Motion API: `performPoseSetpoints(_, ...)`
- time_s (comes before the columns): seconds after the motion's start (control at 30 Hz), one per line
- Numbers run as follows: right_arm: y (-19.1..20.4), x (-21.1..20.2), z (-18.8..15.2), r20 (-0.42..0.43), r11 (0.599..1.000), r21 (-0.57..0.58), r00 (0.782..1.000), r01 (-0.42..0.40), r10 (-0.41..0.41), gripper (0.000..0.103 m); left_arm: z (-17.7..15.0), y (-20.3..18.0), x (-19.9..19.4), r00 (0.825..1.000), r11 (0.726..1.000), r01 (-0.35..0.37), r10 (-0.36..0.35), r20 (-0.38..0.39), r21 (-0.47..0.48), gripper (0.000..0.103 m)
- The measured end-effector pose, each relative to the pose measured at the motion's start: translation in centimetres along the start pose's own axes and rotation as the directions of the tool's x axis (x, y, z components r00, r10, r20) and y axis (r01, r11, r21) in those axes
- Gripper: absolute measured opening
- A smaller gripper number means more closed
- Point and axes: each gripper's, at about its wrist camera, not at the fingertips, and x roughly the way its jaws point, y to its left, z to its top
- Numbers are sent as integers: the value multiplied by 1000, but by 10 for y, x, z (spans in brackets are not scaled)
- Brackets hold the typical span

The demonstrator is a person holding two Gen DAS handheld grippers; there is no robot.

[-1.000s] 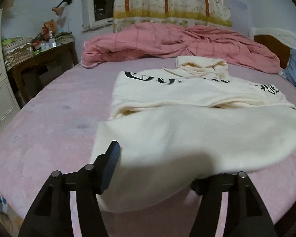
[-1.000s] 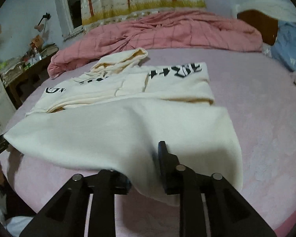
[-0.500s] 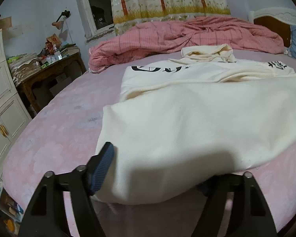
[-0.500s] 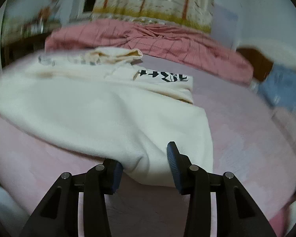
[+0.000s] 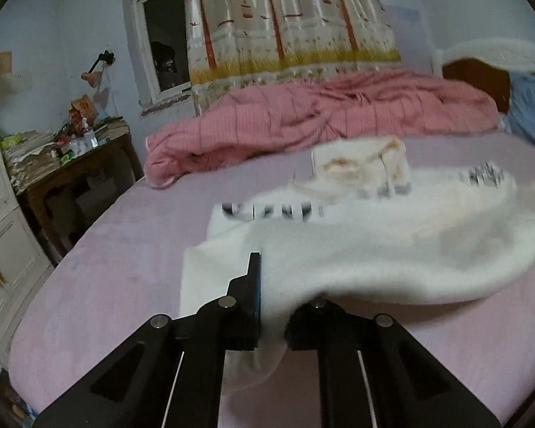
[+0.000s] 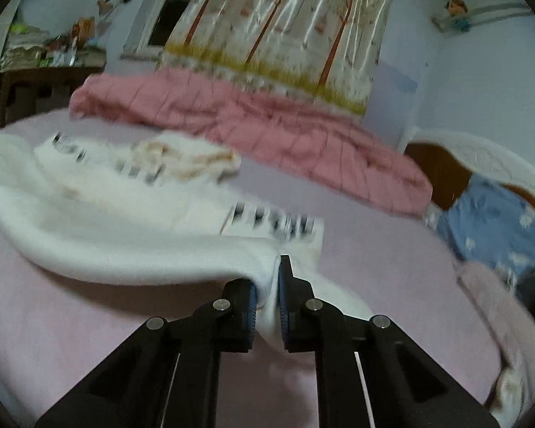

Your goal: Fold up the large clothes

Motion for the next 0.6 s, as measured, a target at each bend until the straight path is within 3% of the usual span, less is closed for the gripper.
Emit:
performPoseSetpoints(0.07,-2,27,32,16,1000,-11,1000,24,-24,11,27,2,25,1000,998,-19,18,-22,-57,10)
performPoseSetpoints(0.2,6,91,69,-14,994,-77,997,72,-74,11,66,-3,94,995,998,-52,49,-88,-28,10)
performPoseSetpoints(0.33,-1,150,96,-62,999,-31,998,4,-6,11,81,6,159,979,997,-20,3,-205,-81,10)
performPoseSetpoints(0.47,4,210,102,-169,998,-37,984,-53,46,11,73,0,212,946,999,18,-32,-321,-46,11)
performPoseSetpoints(0.6,14,262,84,-271,995,-35,959,-89,77,11,66,-14,226,946,998,25,-7,-325,51,19)
